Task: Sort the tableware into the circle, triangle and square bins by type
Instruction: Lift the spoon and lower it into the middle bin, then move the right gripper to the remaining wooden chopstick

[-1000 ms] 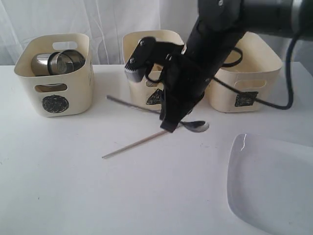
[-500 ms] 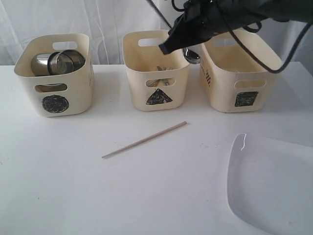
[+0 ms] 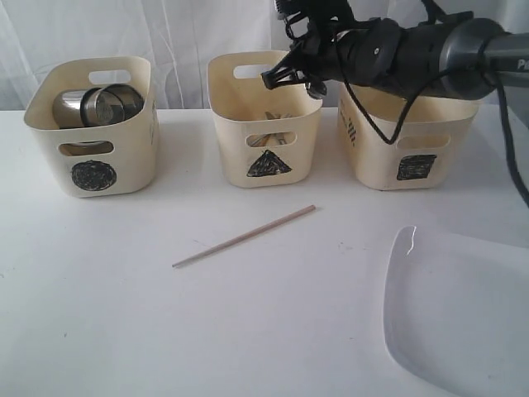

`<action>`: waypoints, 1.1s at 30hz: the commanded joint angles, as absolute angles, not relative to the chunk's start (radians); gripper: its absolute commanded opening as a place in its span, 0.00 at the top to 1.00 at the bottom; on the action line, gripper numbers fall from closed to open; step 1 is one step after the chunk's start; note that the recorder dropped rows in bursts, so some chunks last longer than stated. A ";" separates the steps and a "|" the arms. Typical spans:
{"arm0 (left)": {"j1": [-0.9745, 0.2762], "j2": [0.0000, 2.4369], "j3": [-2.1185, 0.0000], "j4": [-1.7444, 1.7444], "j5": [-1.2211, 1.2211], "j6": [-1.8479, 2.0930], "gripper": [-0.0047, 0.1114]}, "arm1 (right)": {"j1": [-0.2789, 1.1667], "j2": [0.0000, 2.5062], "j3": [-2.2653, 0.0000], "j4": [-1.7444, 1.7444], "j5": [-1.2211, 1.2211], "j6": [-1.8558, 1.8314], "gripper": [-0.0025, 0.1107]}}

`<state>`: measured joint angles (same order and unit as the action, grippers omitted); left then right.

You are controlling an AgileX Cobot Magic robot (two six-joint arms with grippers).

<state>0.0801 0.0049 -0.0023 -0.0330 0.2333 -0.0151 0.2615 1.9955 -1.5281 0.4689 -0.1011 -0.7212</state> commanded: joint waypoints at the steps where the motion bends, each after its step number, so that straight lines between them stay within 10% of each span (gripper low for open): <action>1: 0.079 0.000 0.000 -0.041 0.233 -0.021 0.96 | 0.260 2.066 -1.618 0.474 -0.164 -0.701 0.98; 19: 0.079 0.000 0.000 -0.041 0.233 -0.021 0.96 | 0.260 2.176 -1.766 0.474 -0.069 -0.701 0.62; 33: 0.079 0.000 0.000 -0.041 0.233 -0.021 0.96 | 0.260 2.024 -1.759 0.515 0.975 -0.785 0.62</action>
